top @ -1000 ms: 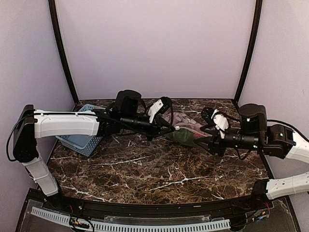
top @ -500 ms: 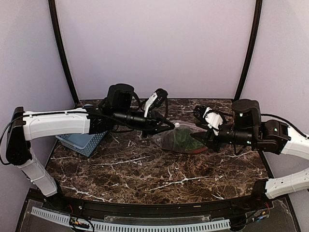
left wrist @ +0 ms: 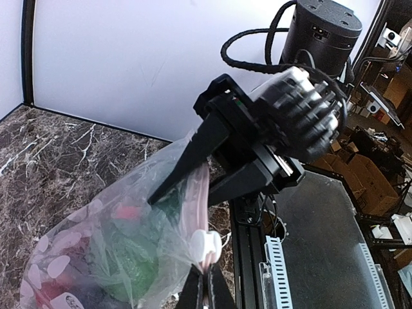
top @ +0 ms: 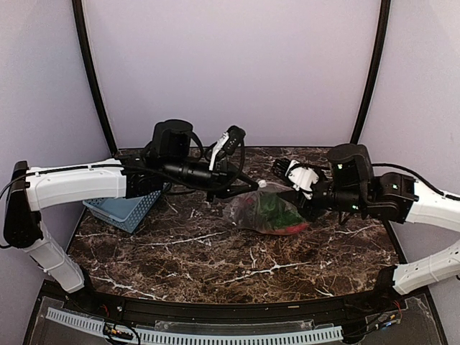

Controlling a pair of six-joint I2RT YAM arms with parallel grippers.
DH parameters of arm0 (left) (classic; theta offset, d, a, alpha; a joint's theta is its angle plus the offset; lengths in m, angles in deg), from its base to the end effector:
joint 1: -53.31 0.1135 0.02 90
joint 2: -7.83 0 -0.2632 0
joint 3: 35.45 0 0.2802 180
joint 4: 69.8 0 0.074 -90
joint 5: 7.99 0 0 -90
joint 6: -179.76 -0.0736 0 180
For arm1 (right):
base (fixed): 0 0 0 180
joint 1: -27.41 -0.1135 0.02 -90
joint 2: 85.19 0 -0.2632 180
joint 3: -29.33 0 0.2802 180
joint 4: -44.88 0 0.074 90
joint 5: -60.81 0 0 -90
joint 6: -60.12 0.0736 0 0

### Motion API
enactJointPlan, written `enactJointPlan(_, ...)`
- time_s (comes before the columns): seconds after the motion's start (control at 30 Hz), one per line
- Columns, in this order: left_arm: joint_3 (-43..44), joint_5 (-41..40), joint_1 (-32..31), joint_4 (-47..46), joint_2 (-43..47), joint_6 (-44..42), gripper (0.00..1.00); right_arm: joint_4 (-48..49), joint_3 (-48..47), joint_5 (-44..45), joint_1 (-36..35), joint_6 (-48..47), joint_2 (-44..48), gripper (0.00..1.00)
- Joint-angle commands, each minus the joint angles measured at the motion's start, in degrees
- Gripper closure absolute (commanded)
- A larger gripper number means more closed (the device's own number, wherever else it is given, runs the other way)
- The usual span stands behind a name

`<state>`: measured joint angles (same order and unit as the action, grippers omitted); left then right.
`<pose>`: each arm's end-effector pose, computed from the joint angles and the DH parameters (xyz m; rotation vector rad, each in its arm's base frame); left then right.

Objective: Open the zip-top bag and remove the fake food

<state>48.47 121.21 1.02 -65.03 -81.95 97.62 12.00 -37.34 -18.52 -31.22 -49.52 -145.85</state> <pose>0.2241 -0.3659 0.3239 1.2000 1.4991 -1.3332 0.1679 0.2492 0.3061 -1.1944 1.6529 0.2382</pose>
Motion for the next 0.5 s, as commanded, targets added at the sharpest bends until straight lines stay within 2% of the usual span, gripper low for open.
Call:
enactJointPlan(0.0, -0.08, 2.48, 0.04, -2.76, 4.25, 1.26, 0.99, 2.00, -3.70, 0.68, -0.28, -1.07, -1.43, 0.98)
enactJointPlan(0.03, -0.26, 2.53, 0.12, -3.03, 4.63, 1.41, 0.98, 1.87, -4.36, 0.37, -0.34, -0.81, -1.69, 1.00)
enactJointPlan(0.1, -1.29, 1.78, 0.46, -3.93, 5.84, 1.11, 0.88, 1.46, -5.77, -1.84, -0.33, -0.29, -1.67, 1.00)
enactJointPlan(0.13, -2.46, 1.02, 0.80, -3.68, 6.55, -0.52, 0.75, 1.37, -6.27, -2.63, -0.28, -0.07, -1.51, 1.00)
enactJointPlan(0.17, -3.83, -1.44, 0.97, -2.85, 8.57, -1.55, 0.67, 1.23, -6.79, -3.05, -0.32, 0.21, -1.28, 1.00)
enactJointPlan(0.2, -4.82, -3.05, 1.21, -2.68, 9.88, -3.47, 0.48, 0.95, -7.43, -3.42, -0.32, 0.55, -1.12, 1.00)
enactJointPlan(0.23, -7.43, -6.78, 1.26, -3.24, 12.46, -4.39, 0.39, 0.65, -8.05, -3.90, -0.26, 0.78, -0.96, 1.00)
enactJointPlan(0.27, -8.86, -8.45, 1.30, -4.10, 13.85, -6.09, 0.24, 0.39, -8.58, -4.45, -0.31, 1.00, -0.77, 1.00)
enactJointPlan(0.33, -13.39, -12.26, 1.27, -7.37, 17.39, -8.80, 0.11, 0.32, -9.22, -6.27, -0.30, 1.33, -0.37, 1.00)
enactJointPlan(0.47, -18.15, -13.30, 1.19, -12.31, 19.77, -12.05, 0.02, 0.82, -9.62, -10.23, -0.33, 1.53, -0.25, 1.00)
